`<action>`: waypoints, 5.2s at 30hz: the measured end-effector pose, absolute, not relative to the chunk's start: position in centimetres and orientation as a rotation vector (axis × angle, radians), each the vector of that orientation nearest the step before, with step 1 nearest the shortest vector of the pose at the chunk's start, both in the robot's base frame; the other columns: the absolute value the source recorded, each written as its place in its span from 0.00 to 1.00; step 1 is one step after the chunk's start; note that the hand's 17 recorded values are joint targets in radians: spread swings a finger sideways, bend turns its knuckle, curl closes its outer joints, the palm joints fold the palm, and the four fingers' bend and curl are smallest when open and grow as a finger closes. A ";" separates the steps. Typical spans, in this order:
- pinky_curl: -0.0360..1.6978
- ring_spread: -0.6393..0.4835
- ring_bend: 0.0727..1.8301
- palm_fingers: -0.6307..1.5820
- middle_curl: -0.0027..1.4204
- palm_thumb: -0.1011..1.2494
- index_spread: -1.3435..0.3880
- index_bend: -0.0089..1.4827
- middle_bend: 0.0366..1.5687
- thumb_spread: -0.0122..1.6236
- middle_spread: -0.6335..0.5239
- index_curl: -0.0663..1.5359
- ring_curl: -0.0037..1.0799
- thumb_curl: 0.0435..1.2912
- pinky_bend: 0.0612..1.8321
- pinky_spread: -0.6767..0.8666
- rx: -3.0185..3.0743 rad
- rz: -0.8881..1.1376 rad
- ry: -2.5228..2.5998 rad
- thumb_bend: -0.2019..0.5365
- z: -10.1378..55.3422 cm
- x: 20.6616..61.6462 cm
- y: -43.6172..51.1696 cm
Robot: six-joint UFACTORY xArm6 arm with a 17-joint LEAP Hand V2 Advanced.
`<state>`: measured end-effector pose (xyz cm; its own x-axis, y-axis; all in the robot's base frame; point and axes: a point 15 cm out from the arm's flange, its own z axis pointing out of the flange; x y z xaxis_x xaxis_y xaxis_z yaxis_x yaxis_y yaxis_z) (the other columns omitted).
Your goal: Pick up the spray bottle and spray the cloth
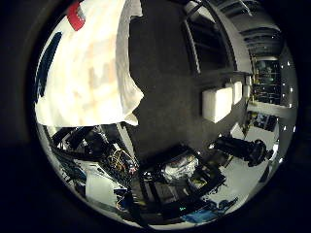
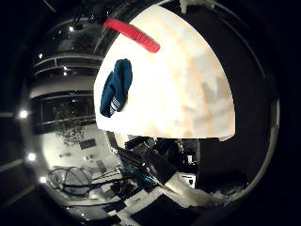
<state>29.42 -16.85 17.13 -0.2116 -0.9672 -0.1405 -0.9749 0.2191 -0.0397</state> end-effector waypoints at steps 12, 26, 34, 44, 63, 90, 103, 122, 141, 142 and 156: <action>0.21 0.80 0.10 0.30 0.20 0.41 0.64 0.12 0.09 0.64 0.71 0.23 0.26 0.19 0.17 0.71 -1.808 0.063 2.288 0.24 18.6 31.8 -15.8; 0.21 0.80 0.13 0.29 0.21 0.40 0.67 0.10 0.10 0.63 0.73 0.20 0.26 0.19 0.20 0.71 -1.507 0.182 2.190 0.24 19.0 36.7 -12.8; 0.21 0.81 0.12 0.26 0.22 0.30 0.68 0.10 0.10 0.58 0.75 0.19 0.25 0.18 0.21 0.70 -1.356 0.248 2.097 0.21 16.9 39.0 -11.3; 0.21 0.84 0.10 0.25 0.19 0.21 0.67 0.09 0.09 0.52 0.77 0.16 0.24 0.20 0.21 0.71 -1.266 0.297 2.021 0.23 14.2 40.1 -10.4; 0.21 0.83 0.11 0.25 0.18 0.22 0.67 0.10 0.09 0.54 0.76 0.16 0.25 0.21 0.20 0.70 -1.233 0.301 1.984 0.23 14.0 42.2 -9.9; 0.21 0.81 0.14 0.26 0.20 0.27 0.69 0.10 0.10 0.58 0.76 0.17 0.25 0.20 0.21 0.70 -1.064 0.258 1.879 0.23 13.9 47.1 -8.9; 0.21 0.81 0.15 0.27 0.20 0.27 0.69 0.10 0.10 0.59 0.76 0.17 0.25 0.19 0.21 0.70 -1.081 0.278 1.879 0.23 13.0 48.1 -8.2; 0.21 0.81 0.16 0.27 0.21 0.28 0.69 0.10 0.10 0.59 0.76 0.18 0.25 0.20 0.21 0.70 -1.134 0.283 1.888 0.23 11.4 50.1 -7.0; 0.21 0.80 0.19 0.28 0.22 0.29 0.70 0.10 0.10 0.59 0.76 0.18 0.25 0.20 0.23 0.70 -1.128 0.281 1.873 0.24 11.3 52.3 -7.2; 0.21 0.79 0.19 0.28 0.22 0.29 0.70 0.10 0.11 0.59 0.75 0.18 0.25 0.20 0.23 0.70 -1.124 0.284 1.873 0.23 11.2 52.4 -7.2; 0.20 0.74 0.22 0.33 0.24 0.32 0.74 0.11 0.14 0.60 0.73 0.20 0.25 0.20 0.22 0.63 -1.052 0.363 1.829 0.24 10.1 54.1 -5.5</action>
